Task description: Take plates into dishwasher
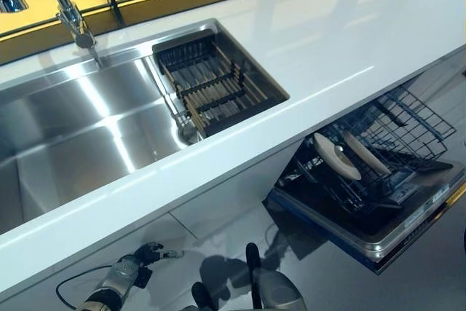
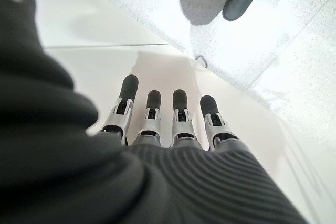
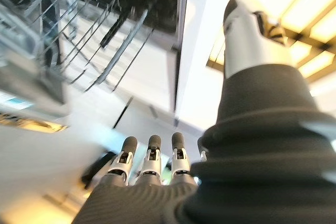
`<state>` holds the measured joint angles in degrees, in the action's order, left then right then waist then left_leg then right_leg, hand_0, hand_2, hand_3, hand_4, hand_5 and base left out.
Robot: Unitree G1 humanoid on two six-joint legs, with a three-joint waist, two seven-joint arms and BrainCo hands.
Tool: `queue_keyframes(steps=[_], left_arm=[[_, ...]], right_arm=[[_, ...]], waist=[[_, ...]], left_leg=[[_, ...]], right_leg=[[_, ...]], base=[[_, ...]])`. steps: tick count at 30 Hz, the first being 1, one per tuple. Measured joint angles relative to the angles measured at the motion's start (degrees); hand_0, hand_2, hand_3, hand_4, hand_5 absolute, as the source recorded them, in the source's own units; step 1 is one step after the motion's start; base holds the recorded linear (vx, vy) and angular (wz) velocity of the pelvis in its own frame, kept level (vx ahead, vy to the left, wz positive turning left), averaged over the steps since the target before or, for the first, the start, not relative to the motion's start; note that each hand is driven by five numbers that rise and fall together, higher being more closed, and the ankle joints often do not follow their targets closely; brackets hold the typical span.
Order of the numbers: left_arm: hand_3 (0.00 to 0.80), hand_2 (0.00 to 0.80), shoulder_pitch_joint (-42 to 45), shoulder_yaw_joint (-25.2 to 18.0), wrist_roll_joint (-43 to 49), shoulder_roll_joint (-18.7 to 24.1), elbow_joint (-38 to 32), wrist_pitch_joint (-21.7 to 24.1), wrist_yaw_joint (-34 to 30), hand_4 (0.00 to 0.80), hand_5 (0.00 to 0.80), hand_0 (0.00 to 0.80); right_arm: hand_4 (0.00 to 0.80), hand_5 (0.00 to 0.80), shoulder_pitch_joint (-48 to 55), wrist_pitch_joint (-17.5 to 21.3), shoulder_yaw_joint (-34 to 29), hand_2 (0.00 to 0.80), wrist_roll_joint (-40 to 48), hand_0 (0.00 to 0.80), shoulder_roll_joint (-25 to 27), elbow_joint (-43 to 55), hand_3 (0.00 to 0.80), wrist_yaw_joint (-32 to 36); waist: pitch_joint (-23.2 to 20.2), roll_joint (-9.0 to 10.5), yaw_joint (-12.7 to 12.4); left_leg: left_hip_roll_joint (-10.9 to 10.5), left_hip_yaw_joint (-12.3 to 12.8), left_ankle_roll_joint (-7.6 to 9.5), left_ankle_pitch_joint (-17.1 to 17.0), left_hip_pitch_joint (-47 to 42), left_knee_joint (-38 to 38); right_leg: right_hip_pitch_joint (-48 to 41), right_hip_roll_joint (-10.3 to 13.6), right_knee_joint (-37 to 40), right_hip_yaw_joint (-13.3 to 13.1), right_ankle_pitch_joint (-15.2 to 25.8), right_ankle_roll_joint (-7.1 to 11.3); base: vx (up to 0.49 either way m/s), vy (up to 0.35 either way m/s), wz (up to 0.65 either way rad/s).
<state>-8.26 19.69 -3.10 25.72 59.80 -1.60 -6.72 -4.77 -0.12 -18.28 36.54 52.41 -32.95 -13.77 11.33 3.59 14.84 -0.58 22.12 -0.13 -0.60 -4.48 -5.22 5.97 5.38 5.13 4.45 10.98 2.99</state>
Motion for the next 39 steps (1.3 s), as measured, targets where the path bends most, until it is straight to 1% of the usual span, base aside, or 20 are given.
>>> queue_keyframes(steps=[2, 4, 8, 13, 15, 17, 18, 19, 21, 22, 24, 25, 27, 31, 32, 33, 39], left_arm=[[0.0, 0.0, 0.0, 0.1, 0.0, 0.0, 0.0, -0.3, -0.4, 0.0, 0.0, 0.0], [0.0, 0.0, -0.1, 0.1, 0.0, 0.0, 0.1, -0.5, -0.9, 0.0, 0.0, 0.0], [0.0, 0.0, -0.1, 0.1, -0.1, 0.1, 0.1, -1.3, -1.7, 0.0, 0.0, 0.0], [0.0, 0.0, -0.4, 0.1, -0.1, 0.3, 0.1, -2.5, -2.6, 0.0, 0.0, 0.0], [0.0, 0.0, -0.6, 0.1, -0.1, 0.3, 0.1, -2.8, -3.0, 0.0, 0.0, 0.0], [0.0, 0.0, -1.0, 0.7, -0.1, 0.2, 0.1, -2.8, -3.0, 0.0, 0.0, 0.0], [0.0, 0.0, -1.3, 1.0, -0.1, 0.1, 0.1, -2.8, -3.0, 0.0, 0.0, 0.0], [0.0, 0.0, -1.6, 1.7, -0.2, -0.1, 0.1, -2.8, -3.1, 0.0, 0.0, 0.0], [0.0, 0.0, -1.9, 1.7, -0.4, -0.9, 0.1, -2.8, -3.2, 0.0, 0.0, 0.0], [0.0, 0.0, -2.0, 1.7, -0.5, -1.1, 0.1, -2.8, -3.2, 0.0, 0.0, 0.0], [0.0, 0.0, -2.7, 1.7, -1.1, -2.4, 0.1, -2.8, -3.2, 0.0, 0.0, 0.0], [0.0, 0.0, -2.8, 1.7, -1.1, -2.6, 0.1, -2.8, -3.2, 0.0, 0.0, 0.0], [0.0, 0.0, -3.2, 1.7, -1.1, -3.5, 0.1, -2.8, -3.2, 0.0, 0.0, 0.0], [0.0, 0.0, -3.9, 1.7, -1.3, -4.6, 0.0, -2.9, -3.2, 0.0, 0.0, 0.0], [0.0, 0.0, -4.1, 1.7, -1.8, -5.0, 0.0, -2.9, -3.1, 0.0, 0.0, 0.0], [0.0, 0.0, -4.1, 1.8, -2.2, -5.1, 0.0, -2.9, -3.1, 0.0, 0.0, 0.0], [0.0, 0.0, -4.6, 2.6, -2.2, -6.4, 0.0, -3.2, -2.2, 0.0, 0.0, 0.0]], right_arm=[[0.0, 0.0, 1.4, 0.4, -0.8, 0.0, 2.3, 0.0, -2.4, -0.6, 0.0, -0.2], [0.0, 0.0, 2.6, 1.2, -1.8, 0.0, 5.1, 0.0, -4.9, -2.7, 0.0, -0.1], [0.0, 0.0, 4.7, 1.4, -3.5, 0.0, 9.9, 0.0, -10.0, -8.3, 0.0, 0.6], [0.0, 0.0, 5.4, 1.0, -3.5, 0.0, 13.4, 0.0, -15.2, -17.0, 0.0, 4.1], [0.0, 0.0, 5.1, 1.1, -3.5, 0.0, 14.8, 0.0, -17.4, -19.5, 0.0, 5.8], [0.0, 0.0, 4.9, 1.2, -3.0, 0.0, 15.5, 0.0, -19.0, -20.1, 0.0, 6.5], [0.0, 0.0, 4.8, 1.2, -2.9, 0.0, 15.7, 0.0, -19.2, -20.2, 0.0, 6.7], [0.0, 0.0, 4.2, 1.2, -2.3, 0.0, 15.9, 0.0, -19.5, -21.5, 0.0, 7.4], [0.0, 0.0, 3.5, 1.6, -1.2, 0.0, 16.0, 0.0, -20.0, -23.1, 0.0, 8.3], [0.0, 0.0, 3.3, 1.6, -1.1, 0.0, 16.0, 0.0, -20.2, -23.5, 0.0, 8.6], [0.0, 0.0, 2.5, 2.0, -1.0, 0.0, 16.0, 0.0, -20.7, -25.3, 0.0, 10.2], [0.0, 0.0, 2.3, 2.1, -1.0, 0.0, 16.0, 0.0, -20.7, -25.7, 0.0, 10.5], [0.0, 0.0, 1.3, 2.3, -0.1, 0.0, 16.0, 0.0, -21.2, -26.3, 0.0, 11.4], [0.0, 0.0, -0.8, 3.2, 1.7, 0.0, 15.9, 0.0, -22.4, -28.4, 0.0, 14.7], [0.0, 0.0, -1.5, 3.9, 3.4, 0.0, 16.0, 0.0, -23.2, -28.5, 0.0, 15.0], [0.0, 0.0, -1.7, 4.6, 3.3, 0.0, 15.9, 0.0, -23.4, -29.4, 0.0, 14.9], [0.0, 0.0, -1.8, 5.8, 7.0, 0.0, 15.9, 0.0, -23.8, -29.4, 0.0, 17.1]], waist=[[-0.3, 0.11, 0.4], [-0.3, 0.17, 1.2], [-0.5, 0.12, 1.5], [-0.5, -0.19, 1.6], [-0.3, -0.72, 1.6], [0.2, -1.83, 1.8], [0.4, -2.09, 1.7], [1.0, -3.15, 1.7], [1.8, -4.61, 1.8], [2.1, -5.01, 1.8], [3.2, -7.12, 1.7], [3.3, -7.47, 1.7], [3.9, -9.04, 1.7], [4.4, -10.59, 1.5], [4.5, -10.94, 1.4], [4.6, -11.1, 1.4], [5.1, -12.05, 1.4]], left_leg=[[-0.1, 0.3, -0.02, 0.0, -0.3, 0.0], [-0.1, 0.6, -0.03, 0.0, -0.6, 0.0], [-0.2, 1.2, 0.04, 0.0, -0.9, 0.0], [-0.4, 2.4, 0.11, 0.1, -0.8, 0.0], [-0.4, 3.1, 0.18, 0.1, -0.5, 0.0], [-0.7, 3.3, 0.28, 0.0, 0.2, 0.0], [-0.7, 3.4, 0.32, 0.0, 0.3, -0.1], [-0.8, 3.7, 0.34, 0.0, 0.4, -0.1], [-0.8, 3.8, 0.25, 0.0, 0.3, -0.1], [-0.8, 3.8, 0.23, 0.0, 0.3, -0.1], [-0.8, 3.8, 0.13, 0.1, 0.3, -0.1], [-0.8, 3.8, 0.11, 0.1, 0.3, -0.1], [-0.7, 3.7, 0.01, 0.2, 0.5, -0.1], [-0.8, 3.5, -0.01, 0.2, 1.2, -0.1], [-0.8, 3.4, -0.03, 0.2, 1.3, -0.1], [-0.8, 3.2, -0.03, 0.3, 1.3, -0.1], [-0.9, 3.1, 0.05, 0.8, 1.6, -0.1]], right_leg=[[0.0, -0.2, 0.0, -0.9, 0.1, 0.18], [-0.2, -0.2, 0.0, -1.2, 0.2, 0.28], [-0.2, -0.2, 0.0, -2.2, 0.2, 0.28], [0.6, -0.2, 0.0, -3.1, 0.2, 0.31], [1.1, -0.2, 0.0, -3.7, 0.2, 0.3], [2.0, -0.1, 0.0, -4.0, 0.2, 0.31], [2.2, 0.0, 0.0, -4.0, 0.2, 0.32], [2.3, 0.1, 0.0, -4.1, 0.2, 0.32], [2.3, 0.0, 0.0, -4.2, 0.2, 0.32], [2.3, 0.0, 0.0, -4.2, 0.2, 0.32], [2.3, 0.0, 0.0, -4.3, 0.2, 0.37], [2.3, 0.0, 0.0, -4.3, 0.3, 0.38], [2.4, -0.1, 0.0, -4.3, 0.3, 0.38], [3.1, -0.1, 0.0, -4.3, 0.3, 0.38], [3.1, -0.1, 0.0, -4.3, 0.3, 0.39], [3.1, -0.1, 0.0, -4.3, 0.3, 0.39], [3.9, 0.0, 0.1, -4.9, 0.3, 0.38]], base=[[-0.048, 0.056, -0.12], [-0.055, 0.051, -0.08], [-0.071, 0.028, -0.08], [-0.112, 0.011, -0.12], [-0.104, 0.039, -0.16], [-0.081, 0.06, -0.08], [-0.061, 0.07, -0.09], [-0.052, 0.065, -0.09], [-0.049, 0.062, -0.05], [-0.045, 0.055, -0.01], [-0.049, 0.051, 0.01], [-0.043, 0.028, 0.02], [-0.038, 0.013, 0.01], [-0.007, -0.005, 0.01], [-0.033, -0.017, 0.03], [-0.042, -0.021, 0.02], [-0.017, -0.017, -0.08]])
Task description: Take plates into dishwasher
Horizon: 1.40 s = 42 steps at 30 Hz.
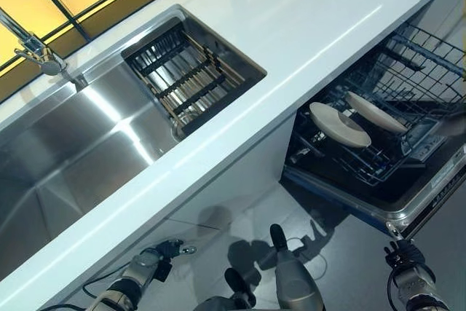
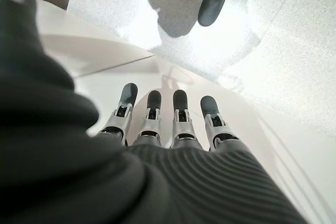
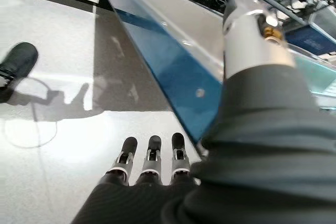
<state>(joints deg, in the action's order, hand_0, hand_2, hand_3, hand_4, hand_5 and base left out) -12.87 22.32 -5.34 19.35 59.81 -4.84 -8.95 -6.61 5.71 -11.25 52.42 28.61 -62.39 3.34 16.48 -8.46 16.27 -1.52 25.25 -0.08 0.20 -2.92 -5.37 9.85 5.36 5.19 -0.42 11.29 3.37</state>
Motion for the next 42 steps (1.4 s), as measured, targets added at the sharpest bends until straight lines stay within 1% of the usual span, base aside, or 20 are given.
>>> queue_keyframes(steps=[5, 7, 11, 14, 16, 21, 25, 32, 33, 38, 42], left_arm=[[0.0, 0.0, -0.8, 0.0, -0.1, -1.4, -0.3, -0.6, 1.2, 0.0, 0.0, 0.0], [0.0, 0.0, -0.9, -0.1, -0.1, -1.7, -0.3, -0.6, 1.4, 0.0, 0.0, 0.0], [0.0, 0.0, -1.0, -0.8, 0.0, -2.4, -0.4, -0.8, 2.2, 0.0, 0.0, 0.0], [0.0, 0.0, -1.6, -1.1, 0.0, -2.9, -0.5, -1.1, 2.3, 0.0, 0.0, 0.0], [0.0, 0.0, -2.0, -1.1, 0.0, -2.9, -0.8, -1.4, 2.4, 0.0, 0.0, 0.0], [0.0, 0.0, -2.9, -1.1, 0.0, -3.1, -0.8, -2.2, 2.4, 0.0, 0.0, 0.0], [0.0, 0.0, -3.1, -1.5, 0.0, -3.5, -0.9, -2.2, 2.7, 0.0, 0.0, 0.0], [0.0, 0.0, -3.3, -1.6, 0.0, -4.3, -0.9, -2.1, 4.1, 0.0, 0.0, 0.0], [0.0, 0.0, -3.4, -1.6, 0.0, -4.5, -0.9, -2.2, 4.3, 0.0, 0.0, 0.0], [0.0, 0.0, -4.2, -1.6, 0.0, -4.6, -1.0, -2.2, 4.5, 0.0, 0.0, 0.0], [0.0, 0.0, -4.5, -1.6, 0.1, -4.6, -1.0, -2.7, 4.5, 0.0, 0.0, 0.0]], right_arm=[[0.0, 0.0, 0.5, 1.8, 1.7, 0.0, 0.0, 0.0, -0.5, 1.7, 0.0, 0.4], [0.0, 0.0, 1.7, 1.9, 3.1, 0.0, 0.1, 0.0, -0.2, 4.2, 0.0, 0.4], [0.0, 0.0, 2.6, 1.9, 4.1, 0.0, 0.1, 0.0, -0.2, 7.8, 0.0, 0.4], [0.0, 0.0, 2.7, 1.8, 5.3, 0.0, 0.0, 0.0, -0.2, 9.4, 0.0, 0.4], [0.0, 0.0, 2.8, 1.8, 5.6, 0.0, 0.0, 0.0, -0.6, 10.8, 0.0, 0.4], [0.0, 0.0, 2.8, 1.8, 7.8, 0.0, 0.0, 0.0, -0.7, 12.9, 0.0, 0.2], [0.0, 0.0, 3.2, 1.9, 9.0, 0.0, 0.0, 0.0, -0.8, 16.1, 0.0, -0.2], [0.0, 0.0, 3.4, 2.4, 10.0, 0.0, -0.7, 0.0, -0.8, 23.0, 0.0, -0.2], [0.0, 0.0, 3.4, 2.4, 10.2, 0.0, -1.8, 0.0, -0.7, 25.1, 0.0, -0.2], [0.0, 0.0, 3.3, 2.8, 12.9, 0.0, -4.3, 0.0, -1.0, 29.5, 0.0, -0.2], [0.0, 0.0, 2.4, 2.3, 15.1, 0.0, -5.8, 0.0, -0.9, 32.9, 0.0, -0.2]], waist=[[0.3, -0.38, 0.1], [0.4, -0.49, 0.1], [0.8, -0.66, 0.1], [0.9, -0.66, 0.1], [1.0, -0.64, 0.1], [1.2, -0.65, 0.1], [1.2, -0.65, 0.2], [1.3, -0.6, 0.1], [1.3, -0.54, 0.1], [1.3, 0.57, 0.1], [1.2, 1.01, 0.0]], left_leg=[[0.1, -0.2, -0.08, 0.1, 0.3, 0.0], [0.2, -0.3, -0.2, 0.2, 0.3, 0.0], [0.3, -0.3, -0.52, 0.5, -0.3, 0.0], [0.4, -0.4, -0.37, 0.9, -0.3, 0.0], [0.4, -1.1, -0.38, 0.9, -0.2, 0.0], [0.6, -3.5, -0.49, 0.9, -0.3, 0.0], [0.7, -3.6, -0.65, 1.0, -0.5, 0.0], [0.7, -3.7, -0.66, 1.0, -0.6, 0.0], [0.7, -3.7, -0.66, 1.0, -0.6, 0.0], [0.5, -3.9, -0.62, 1.0, -0.7, 0.0], [0.4, -5.5, -0.6, 1.0, -0.7, 0.0]], right_leg=[[0.8, -0.2, 0.0, 0.0, 0.5, -0.35], [1.0, -0.3, 0.0, 0.1, 0.5, -0.36], [1.0, -0.4, 0.0, 0.1, 0.5, -0.36], [1.0, -0.4, 0.0, 0.7, 0.5, -0.34], [1.4, -0.4, 0.0, 1.0, 0.5, -0.33], [1.4, -1.2, 0.0, 1.2, 0.5, -0.34], [1.4, -1.3, 0.0, 2.0, 0.5, -0.34], [1.5, -1.3, 0.0, 2.4, 0.5, -0.34], [1.5, -1.3, 0.0, 2.4, 0.5, -0.34], [1.4, -1.1, 0.0, 2.5, 0.5, -0.34], [1.3, -1.2, 0.0, 2.7, 0.5, -0.34]], base=[[-0.011, -0.019, -0.13], [-0.008, -0.024, -0.14], [0.003, -0.025, -0.18], [0.019, -0.014, -0.17], [0.033, -0.009, -0.18], [0.043, 0.002, -0.11], [0.059, 0.014, -0.08], [0.02, -0.001, -0.02], [0.007, -0.01, -0.04], [0.001, -0.009, -0.04], [0.0, 0.0, 0.0]])
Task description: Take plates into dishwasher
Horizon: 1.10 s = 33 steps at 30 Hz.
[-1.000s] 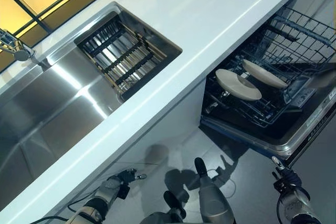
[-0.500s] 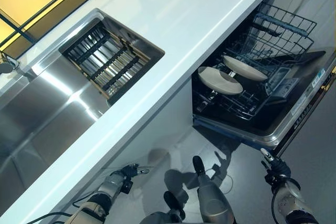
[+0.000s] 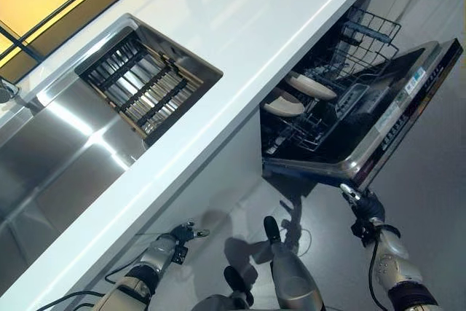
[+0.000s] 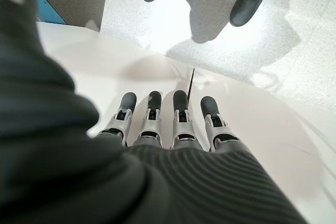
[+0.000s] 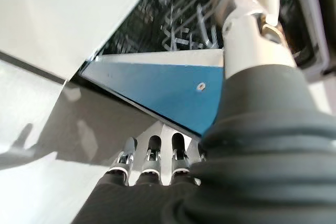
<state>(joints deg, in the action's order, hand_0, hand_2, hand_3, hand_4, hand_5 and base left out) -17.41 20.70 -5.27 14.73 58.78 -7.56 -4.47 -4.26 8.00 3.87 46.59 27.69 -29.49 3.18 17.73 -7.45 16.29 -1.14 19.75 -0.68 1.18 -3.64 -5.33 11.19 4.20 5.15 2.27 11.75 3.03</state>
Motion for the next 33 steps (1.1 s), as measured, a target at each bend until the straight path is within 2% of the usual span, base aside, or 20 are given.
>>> queue_keyframes(steps=[6, 9, 11, 14, 18, 20, 26, 33], left_arm=[[0.0, 0.0, -0.1, 0.0, 0.0, -0.2, -0.4, -0.6, 0.0, 0.0, 0.0, 0.0], [0.0, 0.0, -0.3, 0.0, 0.0, -0.2, -0.8, -0.7, 0.0, 0.0, 0.0, 0.0], [0.0, 0.0, -0.3, 0.0, 0.1, -0.3, -1.0, -0.7, -0.1, 0.0, 0.0, 0.0], [0.0, 0.0, -0.3, 0.1, 0.1, -0.3, -1.0, -1.1, -0.1, 0.0, 0.0, 0.0], [0.0, 0.0, -0.4, 0.1, 0.1, -0.7, -1.4, -1.2, -0.2, 0.0, 0.0, 0.0], [0.0, 0.0, -0.2, 0.1, 0.1, -0.3, -1.4, -1.3, -0.1, 0.0, 0.0, 0.0], [0.0, 0.0, -0.4, -0.6, 0.1, 0.0, -1.4, -1.2, -0.1, 0.0, 0.0, 0.0], [0.0, 0.0, -0.4, -2.2, 2.3, 0.2, -1.3, -1.2, 0.1, 0.0, 0.0, 0.0]], right_arm=[[0.0, 0.0, -5.2, -2.2, 3.7, 0.0, -2.4, 0.0, 0.2, 0.7, 0.0, 0.1], [0.0, 0.0, -7.3, -3.5, 3.8, 0.0, -3.3, 0.0, 0.4, 1.3, 0.0, 1.3], [0.0, 0.0, -9.2, -3.8, 4.1, 0.0, -4.1, 0.0, 0.5, 1.9, 0.0, 2.6], [0.0, 0.0, -13.1, -4.0, 6.6, 0.0, -5.5, 0.0, 0.5, 1.9, 0.0, 3.6], [0.0, 0.0, -17.8, -4.3, 11.2, 0.0, -6.0, 0.0, -0.4, 2.7, 0.0, 7.4], [0.0, 0.0, -17.5, -4.6, 11.2, 0.0, -6.2, 0.0, -0.4, 2.2, 0.0, 7.4], [0.0, 0.0, -17.4, -5.2, 11.3, 0.0, -6.2, 0.0, -0.7, 2.3, 0.0, 8.6], [0.0, 0.0, -16.0, -10.6, 14.0, 0.0, -10.2, 0.0, -0.8, 2.4, 0.0, 15.9]], waist=[[0.0, 0.02, -0.8], [0.0, 0.04, -2.0], [0.0, 0.07, -3.2], [0.0, 0.1, -3.9], [0.1, 0.32, -6.4], [0.4, 0.9, -6.4], [1.1, 2.25, -6.3], [1.9, 3.75, -7.3]], left_leg=[[0.1, -1.6, 0.01, -0.1, 0.0, 0.1], [0.2, -2.7, -0.06, -0.2, 0.0, 0.1], [0.2, -3.0, -0.3, -0.4, 0.0, 0.1], [0.2, -3.8, -0.32, -0.4, 0.0, 0.1], [0.4, -5.0, -0.39, -0.5, 0.0, 0.1], [0.3, -5.7, -0.3, -0.5, 0.1, 0.1], [0.0, -6.0, -0.12, -0.6, 0.1, 0.1], [0.2, -6.8, -0.12, -0.6, -0.6, 0.1]], right_leg=[[-0.5, 0.0, 0.0, 1.0, 0.0, -0.01], [-0.9, 0.0, 0.0, 1.6, 0.2, -0.17], [-1.0, 0.1, 0.0, 1.7, 0.8, -0.98], [-1.3, 0.1, -0.1, 2.5, 1.1, -1.85], [-2.0, 0.2, -0.2, 3.7, 0.9, -2.16], [-2.2, 0.4, -0.2, 4.1, 0.8, -2.16], [-2.4, 0.9, -0.2, 4.4, 0.8, -2.16], [-3.4, 0.9, -0.2, 4.9, 0.6, -2.04]], base=[[0.011, -0.02, 0.07], [0.016, -0.037, 0.18], [0.009, -0.039, 0.16], [0.008, -0.029, 0.16], [0.02, -0.034, 0.17], [0.02, -0.024, 0.14], [0.01, -0.009, 0.03], [0.004, -0.014, 0.06]])
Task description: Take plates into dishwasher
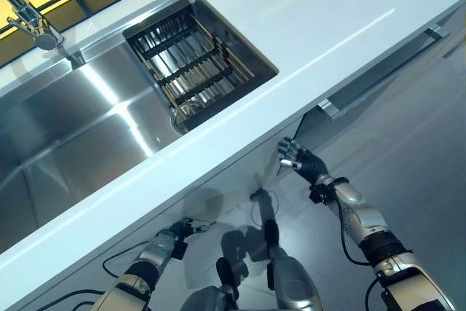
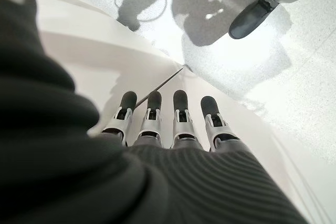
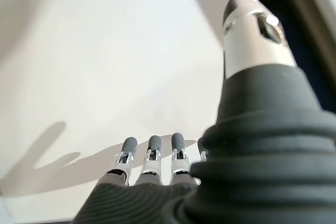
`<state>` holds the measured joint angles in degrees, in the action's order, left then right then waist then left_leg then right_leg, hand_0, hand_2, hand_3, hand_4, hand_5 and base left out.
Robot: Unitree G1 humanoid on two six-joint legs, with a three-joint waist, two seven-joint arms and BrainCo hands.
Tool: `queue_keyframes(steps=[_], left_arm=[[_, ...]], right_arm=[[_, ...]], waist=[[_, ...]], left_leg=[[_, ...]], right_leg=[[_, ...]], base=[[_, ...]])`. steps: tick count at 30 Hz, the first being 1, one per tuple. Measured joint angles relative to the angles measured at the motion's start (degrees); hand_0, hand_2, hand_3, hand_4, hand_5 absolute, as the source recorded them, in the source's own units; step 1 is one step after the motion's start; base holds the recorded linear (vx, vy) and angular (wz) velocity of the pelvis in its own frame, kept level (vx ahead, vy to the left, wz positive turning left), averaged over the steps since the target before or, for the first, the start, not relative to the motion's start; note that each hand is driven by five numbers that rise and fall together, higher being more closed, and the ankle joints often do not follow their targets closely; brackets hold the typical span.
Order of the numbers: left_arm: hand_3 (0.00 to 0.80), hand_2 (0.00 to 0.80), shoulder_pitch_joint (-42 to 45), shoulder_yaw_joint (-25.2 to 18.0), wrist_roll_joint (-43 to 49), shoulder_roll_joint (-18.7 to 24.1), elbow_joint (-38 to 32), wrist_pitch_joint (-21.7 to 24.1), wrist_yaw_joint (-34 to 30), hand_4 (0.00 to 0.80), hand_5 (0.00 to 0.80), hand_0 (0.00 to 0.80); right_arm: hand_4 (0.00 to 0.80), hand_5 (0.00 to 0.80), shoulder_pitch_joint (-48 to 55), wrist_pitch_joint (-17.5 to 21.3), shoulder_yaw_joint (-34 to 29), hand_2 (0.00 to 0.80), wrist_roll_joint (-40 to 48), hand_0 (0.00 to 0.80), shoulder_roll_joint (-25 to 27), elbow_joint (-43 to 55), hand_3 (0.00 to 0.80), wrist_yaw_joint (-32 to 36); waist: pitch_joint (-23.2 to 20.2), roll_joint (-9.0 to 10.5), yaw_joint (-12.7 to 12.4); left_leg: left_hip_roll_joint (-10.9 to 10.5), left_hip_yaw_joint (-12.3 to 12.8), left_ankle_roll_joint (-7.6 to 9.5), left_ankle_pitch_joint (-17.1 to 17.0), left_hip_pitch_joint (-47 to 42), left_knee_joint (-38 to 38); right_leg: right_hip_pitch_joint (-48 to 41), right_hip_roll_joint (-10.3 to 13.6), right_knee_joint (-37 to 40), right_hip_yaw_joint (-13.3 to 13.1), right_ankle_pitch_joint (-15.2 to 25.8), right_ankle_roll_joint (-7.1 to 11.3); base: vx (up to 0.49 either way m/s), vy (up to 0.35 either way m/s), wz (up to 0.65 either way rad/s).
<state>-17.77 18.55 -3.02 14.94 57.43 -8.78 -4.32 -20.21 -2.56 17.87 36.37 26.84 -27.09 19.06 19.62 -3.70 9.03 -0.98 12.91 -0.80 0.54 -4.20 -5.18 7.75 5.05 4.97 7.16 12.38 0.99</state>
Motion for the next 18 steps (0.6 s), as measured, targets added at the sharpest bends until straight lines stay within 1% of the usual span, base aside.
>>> queue_keyframes(steps=[1, 3, 5, 6, 8, 10, 13, 14, 16, 18], left_arm=[[0.0, 0.0, 0.1, 0.0, 0.0, 0.2, 0.0, 0.1, 0.0, 0.0, 0.0, 0.0], [0.0, 0.0, 0.4, -0.1, 0.0, 1.1, 0.2, 0.1, 0.0, 0.0, 0.0, 0.0], [0.0, 0.0, 1.2, -0.3, 0.0, 2.6, 1.0, 0.2, 0.0, 0.0, 0.0, 0.0], [0.0, 0.0, 1.5, -0.5, 0.0, 3.3, 1.6, 0.4, 0.0, 0.0, 0.0, 0.0], [0.0, 0.0, 2.0, -2.1, 0.0, 4.5, 2.9, 0.7, 0.0, 0.0, 0.0, 0.0], [0.0, 0.0, 2.5, -2.8, 0.0, 5.1, 4.4, 1.2, 0.0, 0.0, 0.0, 0.0], [0.0, 0.0, 3.0, -3.5, 0.0, 5.0, 4.9, 2.3, 0.2, 0.0, 0.0, 0.0], [0.0, 0.0, 3.6, -3.7, 0.0, 5.0, 5.0, 2.7, 0.2, 0.0, 0.0, 0.0], [0.0, 0.0, 4.5, -3.9, 0.0, 5.0, 5.4, 3.5, 0.5, 0.0, 0.0, 0.0], [0.0, 0.0, 5.6, -3.9, 0.1, 5.0, 5.7, 3.8, 0.7, 0.0, 0.0, 0.0]], right_arm=[[0.0, 0.0, 0.9, -0.2, 0.1, 0.0, -1.1, 0.0, 0.0, -0.4, 0.0, 0.2], [0.0, 0.0, 2.5, -1.5, 0.1, 0.0, -4.5, 0.0, 0.0, -3.3, 0.0, 0.0], [0.0, 0.0, 3.9, -2.1, 0.1, 0.0, -11.6, 0.0, 0.0, -9.8, 0.0, -1.1], [0.0, 0.0, 4.6, -2.3, 0.1, 0.0, -14.9, 0.0, 0.0, -12.9, 0.0, -1.6], [0.0, 0.0, 5.5, -2.4, 0.9, 0.0, -22.8, 0.0, 0.1, -19.0, 0.0, -2.4], [0.0, 0.0, 5.9, -2.3, 1.0, 0.0, -28.1, 0.0, 0.0, -23.7, 0.0, -3.0], [0.0, 0.0, 5.8, -2.3, 1.0, 0.0, -31.1, 0.0, -0.2, -28.0, 0.0, -3.9], [0.0, 0.0, 5.8, -2.4, 0.9, 0.0, -31.5, 0.0, -0.8, -29.8, 0.0, -4.6], [0.0, 0.0, 5.7, -2.4, 0.9, 0.0, -32.9, 0.0, -2.2, -32.8, 0.0, -5.6], [0.0, 0.0, 5.9, -2.9, 0.8, 0.0, -33.7, 0.0, -3.3, -34.7, 0.0, -6.1]], waist=[[0.1, 0.29, -0.5], [0.2, 1.16, -0.6], [0.1, 2.38, -1.1], [0.0, 2.85, -1.7], [-0.1, 3.93, -2.3], [-0.5, 4.69, -3.1], [-1.1, 5.65, -4.1], [-1.8, 6.16, -4.5], [-2.8, 7.21, -6.1], [-3.7, 7.86, -6.9]], left_leg=[[0.0, -0.2, 0.0, 0.0, -0.1, 0.0], [0.2, -0.7, 0.0, 0.0, -0.1, 0.0], [0.3, -1.3, 0.0, 0.0, -0.2, 0.0], [0.3, -1.4, 0.0, 0.0, -0.2, 0.0], [0.4, -2.0, 0.0, -0.1, -0.2, 0.1], [0.5, -2.6, -0.01, -0.1, -0.4, 0.3], [0.6, -3.9, -0.08, -0.1, -1.1, 0.3], [0.8, -4.4, -0.18, -0.1, -1.2, 0.1], [1.1, -5.6, -0.48, -0.3, -1.2, 0.1], [1.5, -6.1, -0.63, -0.4, -1.1, 0.2]], right_leg=[[-0.2, 0.0, 0.0, 0.1, -0.1, 0.05], [-0.8, 0.1, 0.0, 0.4, -0.4, 0.17], [-1.2, 0.2, 0.0, 0.4, -0.5, 0.06], [-1.4, 0.2, 0.0, 0.4, -0.6, 0.16], [-1.7, 0.3, 0.0, 0.6, -0.7, 0.24], [-2.2, 0.4, 0.0, 1.2, -0.8, 0.29], [-3.7, 0.5, 0.0, 2.0, -1.5, 0.47], [-4.2, 0.5, 0.1, 2.7, -2.0, 0.49], [-4.8, 0.5, 0.0, 2.9, -2.5, 0.48], [-5.4, 0.4, 0.1, 3.0, -2.9, 0.58]], base=[[-0.004, -0.019, 0.17], [-0.005, -0.012, 0.26], [-0.007, -0.016, 0.2], [0.004, -0.026, 0.17], [0.02, -0.047, 0.15], [0.03, -0.06, 0.17], [0.033, -0.051, 0.27], [0.042, -0.058, 0.35], [0.053, -0.07, 0.39], [0.042, -0.05, 0.28]])
